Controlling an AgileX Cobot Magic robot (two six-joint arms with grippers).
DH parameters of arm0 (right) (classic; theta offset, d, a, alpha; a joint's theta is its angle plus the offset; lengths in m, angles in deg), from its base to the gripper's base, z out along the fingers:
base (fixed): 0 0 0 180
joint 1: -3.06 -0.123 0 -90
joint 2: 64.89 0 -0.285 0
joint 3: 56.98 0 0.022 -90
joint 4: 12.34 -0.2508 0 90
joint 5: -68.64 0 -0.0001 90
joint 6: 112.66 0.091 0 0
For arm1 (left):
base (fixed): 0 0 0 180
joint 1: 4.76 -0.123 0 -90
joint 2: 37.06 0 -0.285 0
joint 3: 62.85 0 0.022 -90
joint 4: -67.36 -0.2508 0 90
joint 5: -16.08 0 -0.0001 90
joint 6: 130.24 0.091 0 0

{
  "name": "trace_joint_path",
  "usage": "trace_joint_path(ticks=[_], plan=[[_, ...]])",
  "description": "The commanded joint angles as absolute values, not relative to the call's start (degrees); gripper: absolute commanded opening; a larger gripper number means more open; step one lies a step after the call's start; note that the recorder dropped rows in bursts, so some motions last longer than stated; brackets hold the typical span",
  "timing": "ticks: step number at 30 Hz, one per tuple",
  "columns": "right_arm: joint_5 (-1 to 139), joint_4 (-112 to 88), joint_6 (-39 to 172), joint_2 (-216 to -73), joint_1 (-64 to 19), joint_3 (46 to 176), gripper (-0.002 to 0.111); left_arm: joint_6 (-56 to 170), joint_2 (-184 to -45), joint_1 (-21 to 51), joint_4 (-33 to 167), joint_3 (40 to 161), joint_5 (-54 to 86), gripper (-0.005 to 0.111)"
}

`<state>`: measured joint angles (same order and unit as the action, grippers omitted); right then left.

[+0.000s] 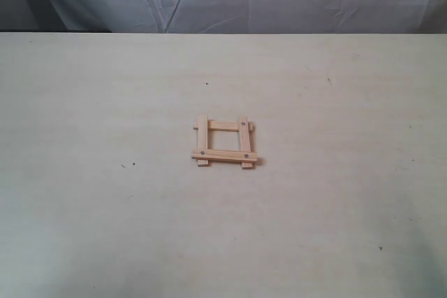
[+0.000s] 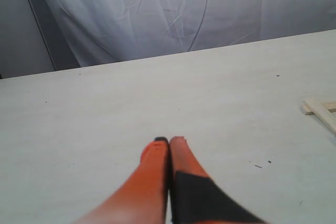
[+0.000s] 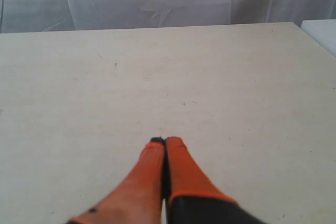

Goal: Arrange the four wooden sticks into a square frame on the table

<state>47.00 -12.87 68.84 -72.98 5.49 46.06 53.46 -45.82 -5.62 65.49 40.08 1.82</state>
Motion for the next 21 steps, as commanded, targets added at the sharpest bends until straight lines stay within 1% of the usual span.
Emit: trace_joint_path(ticks=[1, 10, 21], plan=[[47.71, -12.92, 69.09, -72.68, 5.72, 45.80, 0.000, 53.18, -45.42, -5.74, 65.81, 39.94, 2.42, 0.000], [47.71, -12.92, 69.09, -72.68, 5.72, 45.80, 0.000, 48.82, -45.42, -5.74, 66.89, 39.94, 2.62, 0.000], [47.85, -12.92, 69.09, -72.68, 5.72, 45.80, 0.000, 48.68, -45.42, -5.74, 66.90, 39.94, 2.62, 0.000]])
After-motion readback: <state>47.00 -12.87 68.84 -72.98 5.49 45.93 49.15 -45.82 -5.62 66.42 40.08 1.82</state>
